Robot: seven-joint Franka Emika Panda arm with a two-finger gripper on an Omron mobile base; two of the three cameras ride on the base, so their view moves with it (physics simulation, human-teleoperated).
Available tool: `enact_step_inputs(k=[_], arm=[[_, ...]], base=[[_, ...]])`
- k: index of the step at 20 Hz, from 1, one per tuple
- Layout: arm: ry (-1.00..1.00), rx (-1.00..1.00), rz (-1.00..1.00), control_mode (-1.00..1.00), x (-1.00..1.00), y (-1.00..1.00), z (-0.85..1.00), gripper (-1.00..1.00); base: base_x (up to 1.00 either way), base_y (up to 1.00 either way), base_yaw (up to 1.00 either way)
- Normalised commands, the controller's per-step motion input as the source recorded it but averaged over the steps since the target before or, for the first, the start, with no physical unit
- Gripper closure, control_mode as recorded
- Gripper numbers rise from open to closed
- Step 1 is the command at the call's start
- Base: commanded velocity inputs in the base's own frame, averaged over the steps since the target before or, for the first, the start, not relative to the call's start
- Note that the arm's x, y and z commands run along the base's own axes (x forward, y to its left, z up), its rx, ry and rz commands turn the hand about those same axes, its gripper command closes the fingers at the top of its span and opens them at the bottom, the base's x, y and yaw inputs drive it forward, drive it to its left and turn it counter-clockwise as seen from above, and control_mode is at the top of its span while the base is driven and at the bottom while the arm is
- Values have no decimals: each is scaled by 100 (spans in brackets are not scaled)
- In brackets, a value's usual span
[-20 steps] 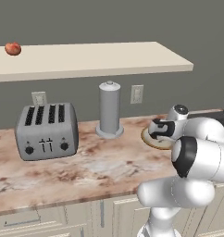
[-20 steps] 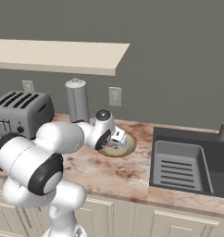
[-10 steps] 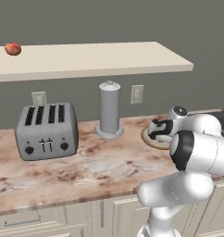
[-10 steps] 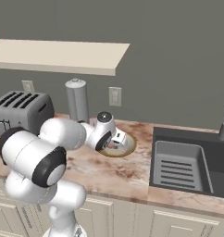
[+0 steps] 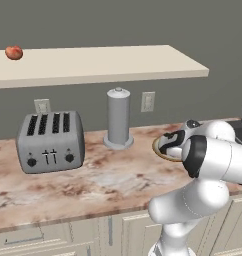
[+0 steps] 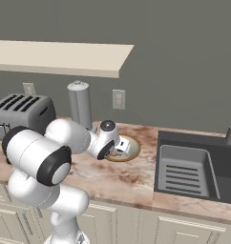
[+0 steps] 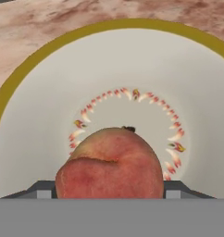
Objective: Pick the peachs from the cabinet and place them in one bowl. Pick the squash from the sink and place it in the other bowl.
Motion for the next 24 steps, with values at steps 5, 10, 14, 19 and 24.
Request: enact_step_inputs(k=[5,10,14,19,24], arm=[[0,0,0,-100,0,0,0,100],[0,0,0,-100,0,0,0,-100],[0,0,0,-100,2,0,0,-100],[0,0,1,-100,14,0,0,-100],[-1,0,3,-100,8,0,1,-100]], base=[[0,0,0],[0,0,0],[0,0,0],[0,0,0],[0,0,0]])
